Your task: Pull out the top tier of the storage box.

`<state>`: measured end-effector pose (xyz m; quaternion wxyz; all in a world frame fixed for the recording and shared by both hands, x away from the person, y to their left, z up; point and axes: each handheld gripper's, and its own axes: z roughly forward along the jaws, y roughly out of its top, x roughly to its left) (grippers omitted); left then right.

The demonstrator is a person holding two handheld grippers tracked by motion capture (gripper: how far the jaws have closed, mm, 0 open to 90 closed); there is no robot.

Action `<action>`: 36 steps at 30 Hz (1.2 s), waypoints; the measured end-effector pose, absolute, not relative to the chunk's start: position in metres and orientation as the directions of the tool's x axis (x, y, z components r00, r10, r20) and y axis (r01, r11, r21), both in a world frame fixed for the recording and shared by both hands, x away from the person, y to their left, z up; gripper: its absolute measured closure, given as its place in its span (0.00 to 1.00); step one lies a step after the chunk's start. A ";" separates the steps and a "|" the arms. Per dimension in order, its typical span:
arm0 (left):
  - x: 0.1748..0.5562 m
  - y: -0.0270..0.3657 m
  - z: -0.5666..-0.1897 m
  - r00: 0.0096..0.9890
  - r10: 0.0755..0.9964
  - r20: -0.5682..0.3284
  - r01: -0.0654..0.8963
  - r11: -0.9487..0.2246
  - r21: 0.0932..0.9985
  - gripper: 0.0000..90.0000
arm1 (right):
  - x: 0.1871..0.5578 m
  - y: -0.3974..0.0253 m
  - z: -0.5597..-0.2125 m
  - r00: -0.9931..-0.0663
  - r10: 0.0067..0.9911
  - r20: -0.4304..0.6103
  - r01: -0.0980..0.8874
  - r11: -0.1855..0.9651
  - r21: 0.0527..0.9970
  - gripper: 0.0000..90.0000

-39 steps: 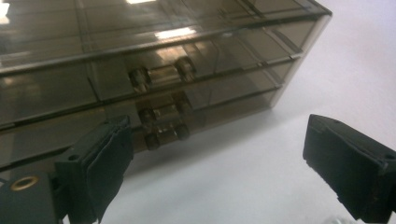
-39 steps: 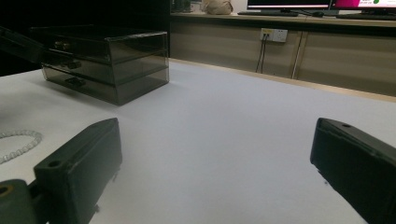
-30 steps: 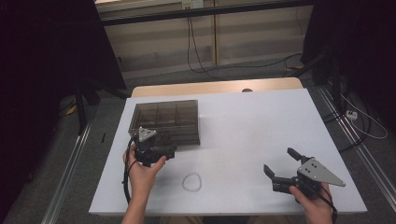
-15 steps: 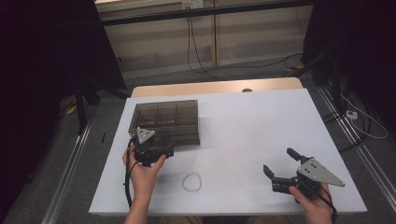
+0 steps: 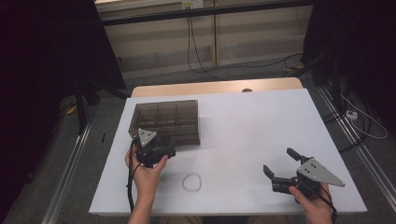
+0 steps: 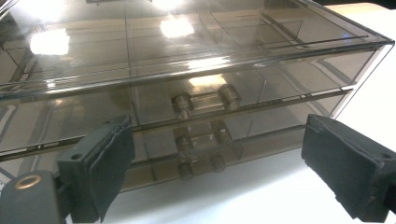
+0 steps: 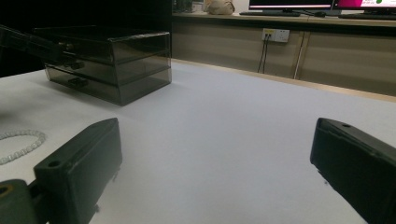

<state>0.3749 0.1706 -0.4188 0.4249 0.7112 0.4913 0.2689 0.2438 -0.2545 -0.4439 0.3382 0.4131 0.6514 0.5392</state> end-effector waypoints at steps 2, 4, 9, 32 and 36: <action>0.375 0.170 -0.419 0.369 0.929 -0.034 0.467 -0.154 0.871 0.11 | 0.244 -0.254 -0.444 -0.431 0.903 0.004 0.172 0.078 0.982 0.02; 0.375 0.170 -0.420 0.366 0.930 -0.030 0.458 -0.152 0.876 0.11 | 0.244 -0.255 -0.444 -0.431 0.902 0.004 0.173 0.078 0.982 0.02; 0.375 0.169 -0.419 0.351 0.936 -0.029 0.441 -0.137 0.887 0.11 | 0.244 -0.255 -0.444 -0.429 0.903 0.004 0.174 0.078 0.982 0.02; 0.375 0.167 -0.423 0.315 0.949 0.001 0.382 -0.127 0.915 0.12 | 0.244 -0.254 -0.444 -0.433 0.902 0.006 0.174 0.077 0.982 0.02; 0.374 0.166 -0.424 0.304 0.953 0.004 0.364 -0.120 0.923 0.13 | 0.244 -0.254 -0.444 -0.432 0.902 0.006 0.174 0.077 0.982 0.02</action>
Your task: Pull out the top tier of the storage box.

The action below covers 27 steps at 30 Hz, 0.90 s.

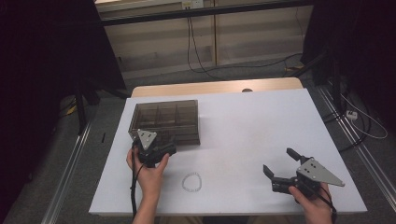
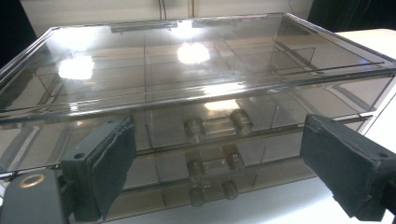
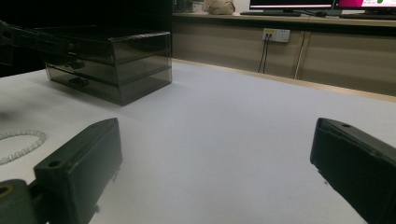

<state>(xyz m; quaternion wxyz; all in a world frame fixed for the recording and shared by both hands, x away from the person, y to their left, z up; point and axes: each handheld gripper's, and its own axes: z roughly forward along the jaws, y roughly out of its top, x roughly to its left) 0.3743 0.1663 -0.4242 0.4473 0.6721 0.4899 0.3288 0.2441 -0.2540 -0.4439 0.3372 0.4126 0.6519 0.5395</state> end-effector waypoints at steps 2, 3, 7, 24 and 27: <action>0.374 0.167 -0.425 0.300 0.954 0.003 0.361 -0.117 0.925 0.13 | 0.244 -0.254 -0.444 -0.434 0.901 0.006 0.175 0.077 0.982 0.02; 0.373 0.167 -0.425 0.296 0.955 0.007 0.356 -0.117 0.927 0.13 | 0.244 -0.254 -0.444 -0.434 0.901 0.005 0.174 0.078 0.982 0.02; 0.372 0.167 -0.425 0.283 0.959 0.015 0.336 -0.114 0.935 0.16 | 0.244 -0.254 -0.444 -0.435 0.901 0.005 0.173 0.079 0.982 0.02; 0.366 0.163 -0.432 0.254 0.966 0.052 0.299 -0.130 0.945 0.26 | 0.244 -0.254 -0.444 -0.435 0.900 0.007 0.174 0.077 0.982 0.02; 0.364 0.162 -0.432 0.253 0.964 0.080 0.282 -0.153 0.947 0.27 | 0.245 -0.254 -0.444 -0.435 0.900 0.007 0.175 0.077 0.982 0.02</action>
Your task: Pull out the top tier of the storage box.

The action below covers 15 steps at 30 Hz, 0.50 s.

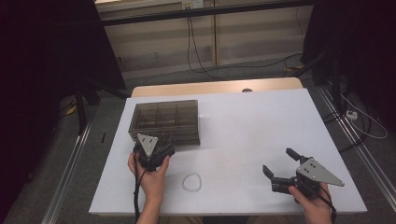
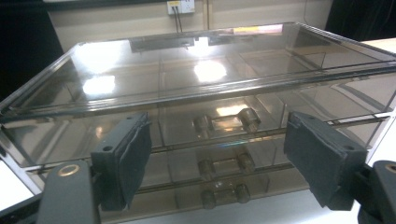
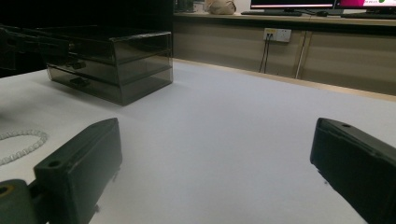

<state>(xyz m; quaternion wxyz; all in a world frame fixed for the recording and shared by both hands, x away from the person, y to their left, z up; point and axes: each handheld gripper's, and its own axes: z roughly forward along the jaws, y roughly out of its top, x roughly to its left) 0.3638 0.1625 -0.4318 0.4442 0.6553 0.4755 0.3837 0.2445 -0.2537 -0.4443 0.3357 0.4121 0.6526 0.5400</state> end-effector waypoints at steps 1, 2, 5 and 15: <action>0.364 0.162 -0.432 0.253 0.964 0.080 0.282 -0.153 0.947 0.27 | 0.245 -0.254 -0.444 -0.435 0.900 0.007 0.175 0.077 0.982 0.02; 0.364 0.162 -0.432 0.254 0.963 0.086 0.280 -0.159 0.947 0.27 | 0.244 -0.254 -0.444 -0.435 0.900 0.007 0.176 0.077 0.981 0.02; 0.362 0.162 -0.431 0.245 0.963 0.108 0.268 -0.175 0.947 0.27 | 0.244 -0.254 -0.444 -0.437 0.900 0.008 0.174 0.076 0.982 0.02; 0.359 0.158 -0.431 0.245 0.943 0.225 0.213 -0.279 0.936 0.27 | 0.244 -0.253 -0.444 -0.438 0.899 0.008 0.173 0.075 0.982 0.02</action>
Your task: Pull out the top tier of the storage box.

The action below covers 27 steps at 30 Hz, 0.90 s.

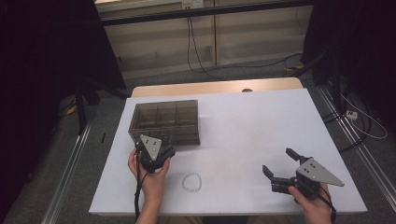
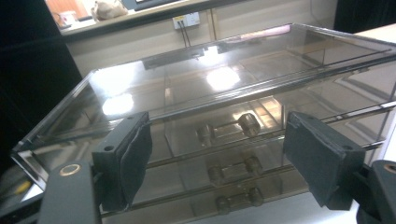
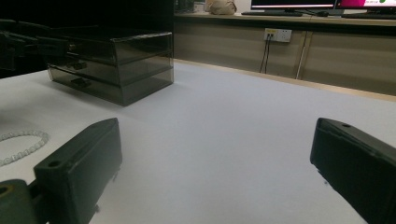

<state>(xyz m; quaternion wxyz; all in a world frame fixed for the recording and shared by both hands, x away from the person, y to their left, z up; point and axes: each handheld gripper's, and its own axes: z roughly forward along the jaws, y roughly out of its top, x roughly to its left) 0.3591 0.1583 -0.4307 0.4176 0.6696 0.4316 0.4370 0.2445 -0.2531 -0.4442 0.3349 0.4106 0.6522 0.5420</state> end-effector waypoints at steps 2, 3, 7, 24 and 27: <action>0.359 0.158 -0.431 0.240 0.937 0.256 0.208 -0.307 0.929 0.27 | 0.244 -0.253 -0.444 -0.437 0.899 0.008 0.174 0.076 0.982 0.02; 0.358 0.157 -0.431 0.243 0.928 0.282 0.201 -0.332 0.922 0.27 | 0.244 -0.253 -0.444 -0.437 0.899 0.008 0.173 0.075 0.982 0.02; 0.358 0.155 -0.432 0.246 0.910 0.335 0.183 -0.383 0.905 0.27 | 0.244 -0.253 -0.444 -0.437 0.900 0.007 0.173 0.076 0.982 0.02; 0.355 0.147 -0.435 0.256 0.770 0.584 0.093 -0.621 0.778 0.33 | 0.244 -0.253 -0.444 -0.437 0.899 0.008 0.174 0.077 0.982 0.02; 0.354 0.146 -0.436 0.251 0.742 0.621 0.090 -0.657 0.749 0.34 | 0.245 -0.253 -0.444 -0.436 0.900 0.010 0.176 0.074 0.982 0.02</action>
